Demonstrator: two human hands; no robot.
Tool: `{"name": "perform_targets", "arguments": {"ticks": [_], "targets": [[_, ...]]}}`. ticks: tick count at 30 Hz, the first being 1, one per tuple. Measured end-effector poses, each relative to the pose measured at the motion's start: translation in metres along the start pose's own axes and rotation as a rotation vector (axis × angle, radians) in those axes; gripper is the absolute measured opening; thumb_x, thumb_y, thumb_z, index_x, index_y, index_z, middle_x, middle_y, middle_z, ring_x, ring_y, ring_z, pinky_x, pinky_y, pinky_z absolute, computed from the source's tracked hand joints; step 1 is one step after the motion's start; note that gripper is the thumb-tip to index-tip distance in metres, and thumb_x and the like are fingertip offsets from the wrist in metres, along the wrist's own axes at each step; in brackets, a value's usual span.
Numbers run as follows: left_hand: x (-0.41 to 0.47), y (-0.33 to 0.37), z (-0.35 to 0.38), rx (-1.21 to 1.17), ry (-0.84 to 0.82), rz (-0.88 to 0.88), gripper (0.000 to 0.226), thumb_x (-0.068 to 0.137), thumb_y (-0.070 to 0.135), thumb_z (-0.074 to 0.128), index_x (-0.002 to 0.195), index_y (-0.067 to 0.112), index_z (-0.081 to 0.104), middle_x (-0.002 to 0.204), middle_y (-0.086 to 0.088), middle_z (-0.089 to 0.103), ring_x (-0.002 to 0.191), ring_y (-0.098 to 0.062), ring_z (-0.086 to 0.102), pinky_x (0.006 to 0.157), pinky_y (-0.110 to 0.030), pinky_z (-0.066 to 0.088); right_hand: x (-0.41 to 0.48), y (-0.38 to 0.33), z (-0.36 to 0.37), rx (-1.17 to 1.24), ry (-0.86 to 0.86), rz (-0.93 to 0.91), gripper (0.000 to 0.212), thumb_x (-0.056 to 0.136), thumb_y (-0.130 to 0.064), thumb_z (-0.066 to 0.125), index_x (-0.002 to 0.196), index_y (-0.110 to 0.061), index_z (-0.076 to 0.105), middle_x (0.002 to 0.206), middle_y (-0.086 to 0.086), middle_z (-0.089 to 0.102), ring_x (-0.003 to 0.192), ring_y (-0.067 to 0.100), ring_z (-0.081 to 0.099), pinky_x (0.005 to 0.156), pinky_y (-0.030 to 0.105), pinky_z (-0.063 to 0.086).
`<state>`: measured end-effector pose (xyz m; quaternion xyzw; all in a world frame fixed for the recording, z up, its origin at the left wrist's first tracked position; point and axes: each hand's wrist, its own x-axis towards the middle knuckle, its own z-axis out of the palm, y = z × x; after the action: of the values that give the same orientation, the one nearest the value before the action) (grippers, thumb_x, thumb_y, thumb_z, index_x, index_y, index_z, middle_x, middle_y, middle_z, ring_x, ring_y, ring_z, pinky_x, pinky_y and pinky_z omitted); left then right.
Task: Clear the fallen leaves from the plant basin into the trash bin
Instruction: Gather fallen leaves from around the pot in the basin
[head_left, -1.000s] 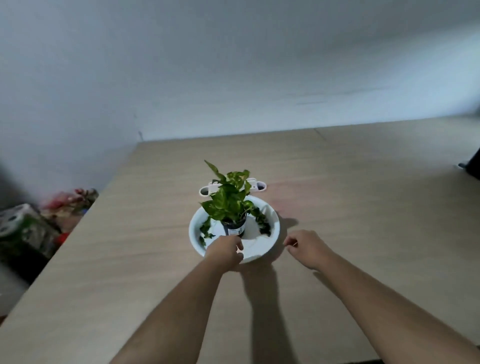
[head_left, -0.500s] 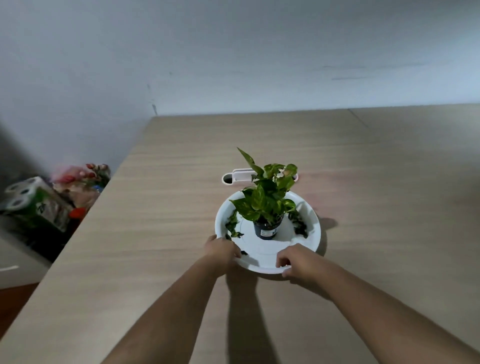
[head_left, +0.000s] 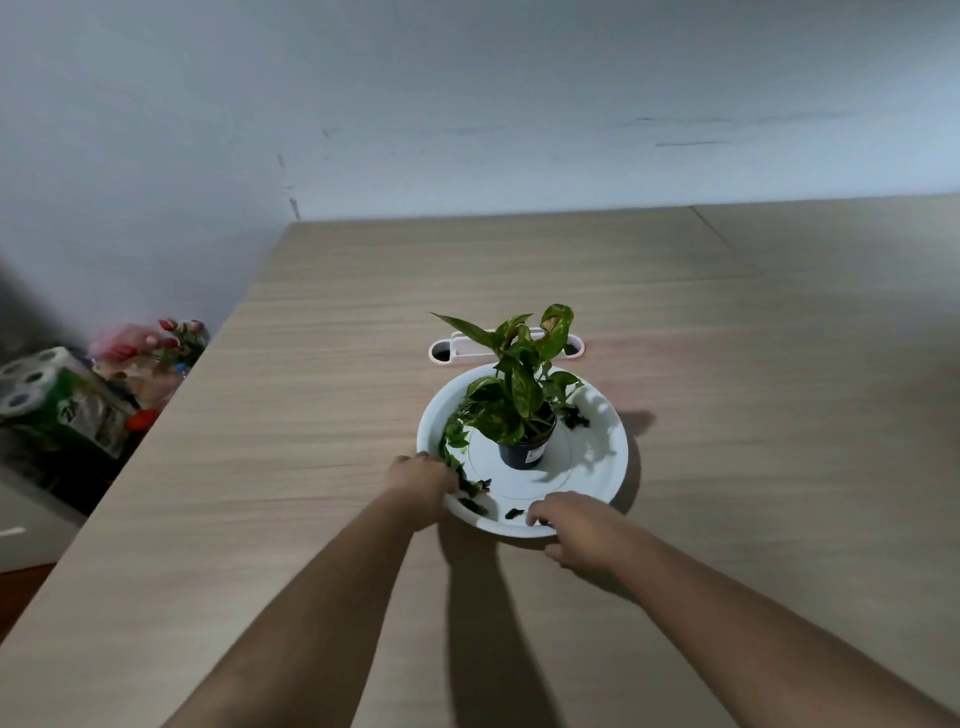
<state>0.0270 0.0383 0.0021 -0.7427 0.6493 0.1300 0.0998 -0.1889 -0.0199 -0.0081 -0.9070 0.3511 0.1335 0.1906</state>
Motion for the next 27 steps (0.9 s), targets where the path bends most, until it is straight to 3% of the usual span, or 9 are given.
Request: {"name": "perform_targets", "arguments": {"ticks": [7, 9, 12, 17, 22, 24, 27], "targets": [[0.002, 0.014, 0.006, -0.02, 0.015, 0.04, 0.025, 0.085, 0.03, 0.058, 0.107, 0.028, 0.069, 0.109, 0.003, 0.07, 0.105, -0.02, 0.061, 0.087, -0.03, 0.043, 0.004, 0.025, -0.007, -0.049, 0.001, 0.075, 0.029, 0.083, -0.004, 0.057, 0.109, -0.016, 0.061, 0.116, 0.007, 0.061, 0.104, 0.024, 0.057, 0.08, 0.029, 0.042], [0.0, 0.031, 0.01, -0.1, 0.006, 0.068, 0.025, 0.082, 0.033, 0.062, 0.105, 0.027, 0.069, 0.108, 0.002, 0.071, 0.103, -0.022, 0.062, 0.082, -0.03, 0.046, 0.002, 0.038, -0.016, -0.159, 0.028, 0.143, 0.031, 0.084, -0.003, 0.052, 0.11, -0.017, 0.061, 0.117, 0.007, 0.061, 0.105, 0.024, 0.057, 0.086, 0.028, 0.043], [-0.001, 0.05, 0.018, -0.165, -0.006, 0.151, 0.029, 0.08, 0.027, 0.065, 0.109, 0.025, 0.067, 0.115, 0.0, 0.068, 0.109, -0.022, 0.058, 0.086, -0.033, 0.047, -0.002, 0.046, -0.023, -0.292, 0.08, 0.196, 0.034, 0.086, -0.008, 0.05, 0.117, -0.018, 0.057, 0.121, 0.007, 0.059, 0.111, 0.026, 0.054, 0.096, 0.034, 0.045], [0.002, 0.018, 0.011, -0.088, -0.008, 0.077, 0.036, 0.078, 0.034, 0.067, 0.113, 0.03, 0.063, 0.124, 0.004, 0.061, 0.119, -0.019, 0.052, 0.097, -0.035, 0.045, -0.001, 0.018, -0.014, 0.069, -0.024, 0.064, 0.041, 0.074, -0.011, 0.069, 0.112, -0.021, 0.058, 0.118, 0.004, 0.059, 0.105, 0.022, 0.057, 0.087, 0.037, 0.052], [0.002, 0.004, 0.01, -0.125, 0.018, 0.017, 0.027, 0.076, 0.032, 0.066, 0.103, 0.03, 0.068, 0.111, 0.004, 0.069, 0.105, -0.02, 0.061, 0.086, -0.032, 0.046, -0.005, 0.011, -0.015, 0.251, 0.013, 0.09, 0.016, 0.074, -0.006, 0.067, 0.086, -0.016, 0.065, 0.093, 0.001, 0.061, 0.077, 0.022, 0.065, 0.064, 0.032, 0.058], [0.002, 0.014, 0.011, -0.132, 0.023, 0.036, 0.027, 0.078, 0.034, 0.067, 0.105, 0.03, 0.069, 0.111, 0.006, 0.07, 0.104, -0.02, 0.061, 0.086, -0.031, 0.047, -0.007, 0.021, -0.025, 0.261, -0.002, 0.15, 0.016, 0.074, -0.001, 0.068, 0.085, -0.013, 0.067, 0.094, 0.003, 0.063, 0.077, 0.025, 0.068, 0.066, 0.034, 0.06], [0.004, 0.032, 0.013, -0.169, 0.002, 0.048, 0.027, 0.079, 0.037, 0.068, 0.105, 0.028, 0.07, 0.11, 0.002, 0.069, 0.104, -0.022, 0.061, 0.079, -0.031, 0.048, -0.008, 0.035, -0.037, 0.202, -0.016, 0.219, 0.025, 0.078, 0.007, 0.061, 0.095, -0.01, 0.07, 0.11, 0.007, 0.068, 0.091, 0.027, 0.069, 0.079, 0.035, 0.059]]}}
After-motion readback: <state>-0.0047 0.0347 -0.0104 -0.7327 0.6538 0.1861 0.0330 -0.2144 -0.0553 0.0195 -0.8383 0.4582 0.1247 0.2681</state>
